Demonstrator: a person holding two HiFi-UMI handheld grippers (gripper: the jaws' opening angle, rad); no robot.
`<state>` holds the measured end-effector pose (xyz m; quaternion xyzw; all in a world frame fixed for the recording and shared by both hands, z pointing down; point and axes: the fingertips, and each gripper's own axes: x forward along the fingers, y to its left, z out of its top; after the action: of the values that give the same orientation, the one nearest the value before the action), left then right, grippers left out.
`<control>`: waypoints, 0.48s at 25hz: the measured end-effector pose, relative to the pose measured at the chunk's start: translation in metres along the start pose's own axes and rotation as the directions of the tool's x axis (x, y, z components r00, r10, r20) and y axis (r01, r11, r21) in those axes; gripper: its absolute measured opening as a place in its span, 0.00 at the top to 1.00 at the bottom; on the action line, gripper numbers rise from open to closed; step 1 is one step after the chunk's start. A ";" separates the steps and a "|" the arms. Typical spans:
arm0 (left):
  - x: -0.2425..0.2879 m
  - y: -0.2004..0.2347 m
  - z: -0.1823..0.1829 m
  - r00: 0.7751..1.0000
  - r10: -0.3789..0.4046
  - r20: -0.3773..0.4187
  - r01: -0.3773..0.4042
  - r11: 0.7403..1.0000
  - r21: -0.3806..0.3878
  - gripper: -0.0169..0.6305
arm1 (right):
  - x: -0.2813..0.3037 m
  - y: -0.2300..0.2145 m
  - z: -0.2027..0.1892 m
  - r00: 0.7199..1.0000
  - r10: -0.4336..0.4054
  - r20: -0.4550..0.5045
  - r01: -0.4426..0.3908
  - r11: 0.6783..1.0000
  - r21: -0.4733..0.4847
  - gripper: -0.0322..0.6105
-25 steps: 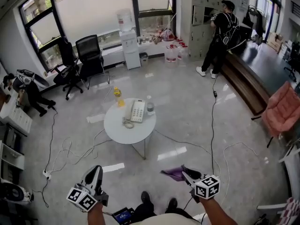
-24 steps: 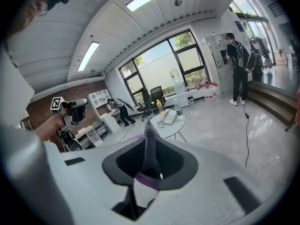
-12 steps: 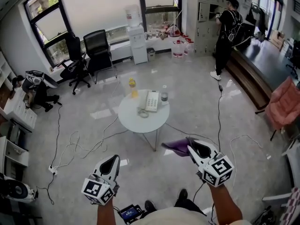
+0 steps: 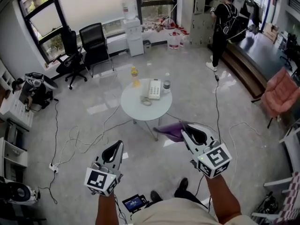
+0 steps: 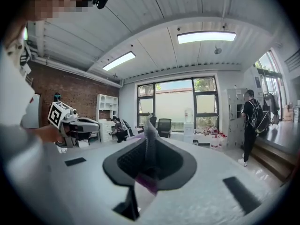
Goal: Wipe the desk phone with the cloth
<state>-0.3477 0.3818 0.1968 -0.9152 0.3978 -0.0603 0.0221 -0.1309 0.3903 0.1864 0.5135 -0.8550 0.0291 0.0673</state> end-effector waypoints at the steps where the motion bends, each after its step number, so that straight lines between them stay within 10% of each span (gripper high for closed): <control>1: -0.002 -0.001 0.000 1.000 -0.003 0.003 0.003 1.000 -0.009 0.96 | -0.001 0.003 0.000 1.000 0.003 -0.004 -0.003 1.000 -0.001 0.87; 12: 0.001 -0.015 -0.001 0.998 -0.056 0.019 0.057 0.998 -0.028 0.96 | -0.021 0.004 0.001 1.000 -0.031 -0.004 0.031 0.999 -0.009 0.87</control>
<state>-0.3359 0.3915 0.1996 -0.9268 0.3725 -0.0469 0.0107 -0.1250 0.4106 0.1822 0.5264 -0.8468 0.0253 0.0716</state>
